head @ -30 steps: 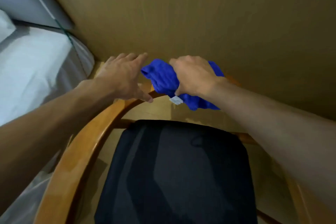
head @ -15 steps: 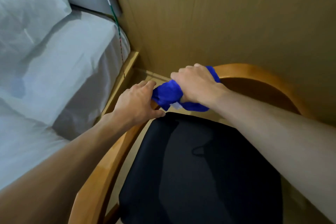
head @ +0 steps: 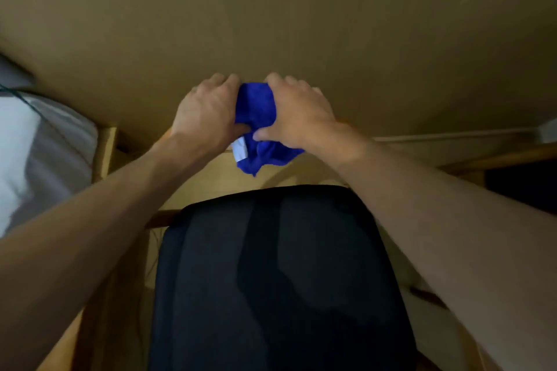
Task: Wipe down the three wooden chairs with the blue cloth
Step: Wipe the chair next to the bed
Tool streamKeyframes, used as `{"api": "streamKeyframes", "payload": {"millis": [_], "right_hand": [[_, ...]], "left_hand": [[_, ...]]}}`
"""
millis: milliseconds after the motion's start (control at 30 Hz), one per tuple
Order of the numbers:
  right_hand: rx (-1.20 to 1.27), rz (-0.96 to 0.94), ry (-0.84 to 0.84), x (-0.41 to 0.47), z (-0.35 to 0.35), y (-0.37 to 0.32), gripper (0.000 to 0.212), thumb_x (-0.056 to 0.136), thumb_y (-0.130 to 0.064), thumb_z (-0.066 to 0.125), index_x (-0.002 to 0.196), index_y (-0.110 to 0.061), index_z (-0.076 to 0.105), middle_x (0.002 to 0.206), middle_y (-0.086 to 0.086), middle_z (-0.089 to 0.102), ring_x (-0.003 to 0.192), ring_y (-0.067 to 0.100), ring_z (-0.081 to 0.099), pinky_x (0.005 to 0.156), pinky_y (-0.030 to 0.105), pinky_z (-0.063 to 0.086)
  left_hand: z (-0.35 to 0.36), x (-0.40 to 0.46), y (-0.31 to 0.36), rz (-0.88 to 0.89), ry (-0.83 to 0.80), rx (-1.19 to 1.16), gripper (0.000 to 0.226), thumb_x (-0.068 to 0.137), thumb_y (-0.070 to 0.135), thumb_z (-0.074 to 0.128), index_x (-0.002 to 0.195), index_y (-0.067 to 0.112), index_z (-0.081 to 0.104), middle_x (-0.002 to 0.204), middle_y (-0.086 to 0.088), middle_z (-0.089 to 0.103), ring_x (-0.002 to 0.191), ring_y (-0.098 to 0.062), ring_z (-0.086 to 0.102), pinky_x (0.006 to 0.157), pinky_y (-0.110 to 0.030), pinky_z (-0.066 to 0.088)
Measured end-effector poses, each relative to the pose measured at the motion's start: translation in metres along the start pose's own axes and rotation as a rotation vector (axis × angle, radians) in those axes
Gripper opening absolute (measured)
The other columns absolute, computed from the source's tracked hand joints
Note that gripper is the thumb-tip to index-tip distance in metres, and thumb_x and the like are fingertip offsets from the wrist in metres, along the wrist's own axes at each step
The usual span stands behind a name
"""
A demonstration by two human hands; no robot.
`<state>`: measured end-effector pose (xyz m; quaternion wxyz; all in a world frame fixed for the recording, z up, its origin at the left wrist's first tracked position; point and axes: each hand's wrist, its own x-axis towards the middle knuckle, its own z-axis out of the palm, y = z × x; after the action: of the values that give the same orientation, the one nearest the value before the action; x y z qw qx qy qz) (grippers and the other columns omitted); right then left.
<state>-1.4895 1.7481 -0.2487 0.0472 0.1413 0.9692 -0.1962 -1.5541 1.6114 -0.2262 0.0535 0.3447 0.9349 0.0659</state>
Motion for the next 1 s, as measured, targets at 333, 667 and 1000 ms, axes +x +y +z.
{"api": "streamKeyframes", "payload": {"millis": [333,667,1000], "right_hand": [[-0.077,0.326,-0.036,-0.085,0.008,0.092,0.074,0.075,-0.040,0.076,0.134,-0.023,0.034,0.124,0.006,0.053,0.116,0.028,0.051,0.094,0.038,0.036],[0.004,0.592,-0.203,-0.132,-0.015,0.138,0.095,0.057,-0.070,0.079,0.124,-0.014,0.039,0.119,0.006,0.047,0.117,0.027,0.049,0.085,0.035,0.042],[0.074,0.436,-0.052,-0.136,0.002,0.145,0.061,0.066,-0.048,0.078,0.106,-0.019,0.042,0.093,-0.003,0.056,0.089,0.023,0.061,0.068,0.031,0.040]], "left_hand": [[0.037,0.032,0.108,0.449,-0.169,0.362,0.040,0.081,0.010,0.063,0.118,0.014,0.047,0.112,-0.008,0.054,0.104,-0.028,0.053,0.088,-0.036,0.039],[0.071,0.030,0.180,0.697,-0.422,0.358,0.058,0.068,0.027,0.080,0.112,0.019,0.043,0.104,0.001,0.051,0.097,-0.023,0.053,0.074,-0.030,0.036],[0.083,0.019,0.191,0.662,-0.307,0.399,0.039,0.076,0.018,0.067,0.108,0.015,0.045,0.102,-0.005,0.055,0.090,-0.027,0.056,0.075,-0.036,0.043]]}}
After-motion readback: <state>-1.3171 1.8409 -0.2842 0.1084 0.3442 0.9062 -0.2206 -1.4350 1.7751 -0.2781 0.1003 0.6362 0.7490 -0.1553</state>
